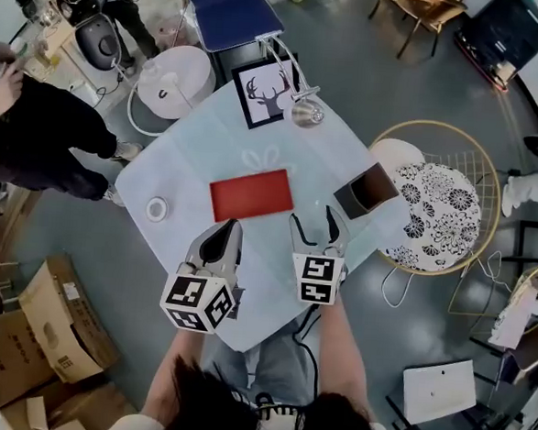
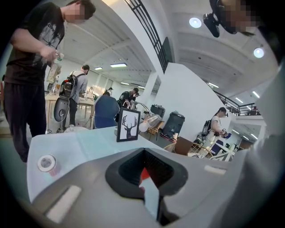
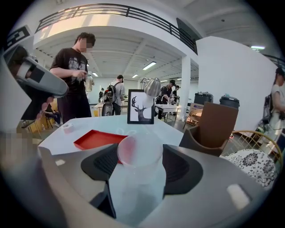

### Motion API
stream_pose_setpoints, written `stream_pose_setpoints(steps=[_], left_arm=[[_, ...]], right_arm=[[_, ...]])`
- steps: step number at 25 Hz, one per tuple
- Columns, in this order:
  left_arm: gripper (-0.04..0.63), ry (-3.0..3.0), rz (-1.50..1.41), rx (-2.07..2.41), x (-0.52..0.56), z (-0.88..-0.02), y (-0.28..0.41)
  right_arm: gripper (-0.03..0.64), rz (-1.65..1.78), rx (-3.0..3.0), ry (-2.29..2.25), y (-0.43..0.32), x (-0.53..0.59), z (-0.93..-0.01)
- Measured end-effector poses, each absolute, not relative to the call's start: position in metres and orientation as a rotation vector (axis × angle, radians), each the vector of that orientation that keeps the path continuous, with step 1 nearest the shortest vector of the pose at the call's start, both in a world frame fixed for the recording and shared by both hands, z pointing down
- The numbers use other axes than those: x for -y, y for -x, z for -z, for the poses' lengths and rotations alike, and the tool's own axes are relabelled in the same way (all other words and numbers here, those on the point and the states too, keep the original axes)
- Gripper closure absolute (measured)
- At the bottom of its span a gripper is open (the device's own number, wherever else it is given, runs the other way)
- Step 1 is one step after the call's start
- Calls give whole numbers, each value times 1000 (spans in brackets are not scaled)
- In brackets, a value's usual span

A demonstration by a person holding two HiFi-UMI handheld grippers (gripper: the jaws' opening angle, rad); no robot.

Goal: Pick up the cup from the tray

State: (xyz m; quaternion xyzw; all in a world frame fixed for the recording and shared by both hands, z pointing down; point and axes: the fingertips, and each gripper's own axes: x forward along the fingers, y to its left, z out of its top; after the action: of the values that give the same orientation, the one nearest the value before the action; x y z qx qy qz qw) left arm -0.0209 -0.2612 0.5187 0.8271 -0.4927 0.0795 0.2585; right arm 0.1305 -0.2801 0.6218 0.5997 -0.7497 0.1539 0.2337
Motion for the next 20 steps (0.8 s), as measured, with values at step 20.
stream_pose_setpoints(steps=[20], left_arm=[[595, -2285, -287, 1341, 254, -522, 16]], right_arm=[[235, -490, 2125, -1719, -138, 280, -628]])
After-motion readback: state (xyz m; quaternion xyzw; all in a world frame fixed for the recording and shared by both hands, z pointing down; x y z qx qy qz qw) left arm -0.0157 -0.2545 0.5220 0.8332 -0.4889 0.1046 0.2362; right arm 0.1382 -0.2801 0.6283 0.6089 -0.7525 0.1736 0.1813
